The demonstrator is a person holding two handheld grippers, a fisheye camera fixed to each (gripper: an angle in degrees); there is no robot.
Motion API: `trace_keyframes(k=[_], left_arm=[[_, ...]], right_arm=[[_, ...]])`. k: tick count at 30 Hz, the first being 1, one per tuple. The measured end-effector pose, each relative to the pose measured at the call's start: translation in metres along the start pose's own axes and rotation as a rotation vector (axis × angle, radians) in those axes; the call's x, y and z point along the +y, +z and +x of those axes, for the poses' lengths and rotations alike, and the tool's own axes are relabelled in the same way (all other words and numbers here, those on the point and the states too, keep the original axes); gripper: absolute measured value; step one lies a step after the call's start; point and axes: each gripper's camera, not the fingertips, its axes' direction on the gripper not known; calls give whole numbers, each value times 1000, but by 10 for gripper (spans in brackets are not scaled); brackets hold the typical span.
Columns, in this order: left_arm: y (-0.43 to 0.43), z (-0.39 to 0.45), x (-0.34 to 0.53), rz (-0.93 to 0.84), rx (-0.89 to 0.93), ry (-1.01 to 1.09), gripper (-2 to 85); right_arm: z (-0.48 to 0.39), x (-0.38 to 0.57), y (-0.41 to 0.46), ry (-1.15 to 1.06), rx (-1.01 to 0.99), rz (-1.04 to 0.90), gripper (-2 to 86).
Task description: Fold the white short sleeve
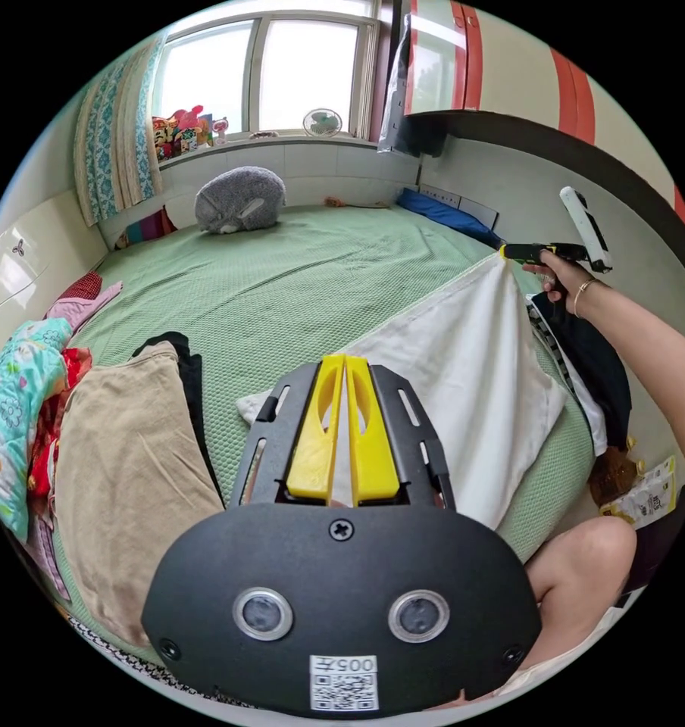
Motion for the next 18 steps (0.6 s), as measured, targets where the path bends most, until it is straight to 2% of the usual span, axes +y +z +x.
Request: trace_keyframes(k=[3,5,11,15,18], left_arm=[[6,0,-5,-14,-3,-6,0],[8,1,-7,-16,-5,-6,1],[15,2,-10,-38,-27,-14,1],[24,2,-11,-124,-99,-38,1],[22,4,-12,-123,-116,-36,1]], right_arm=[[1,6,21,-53,21,-92,-15],[-5,14,17,-80,17,-70,-15],[-45,53,-48,-199,-231,118,-14],[-68,80,-73,-268,-373,93,-3],[-71,98,-84,-274,-444,74,5]])
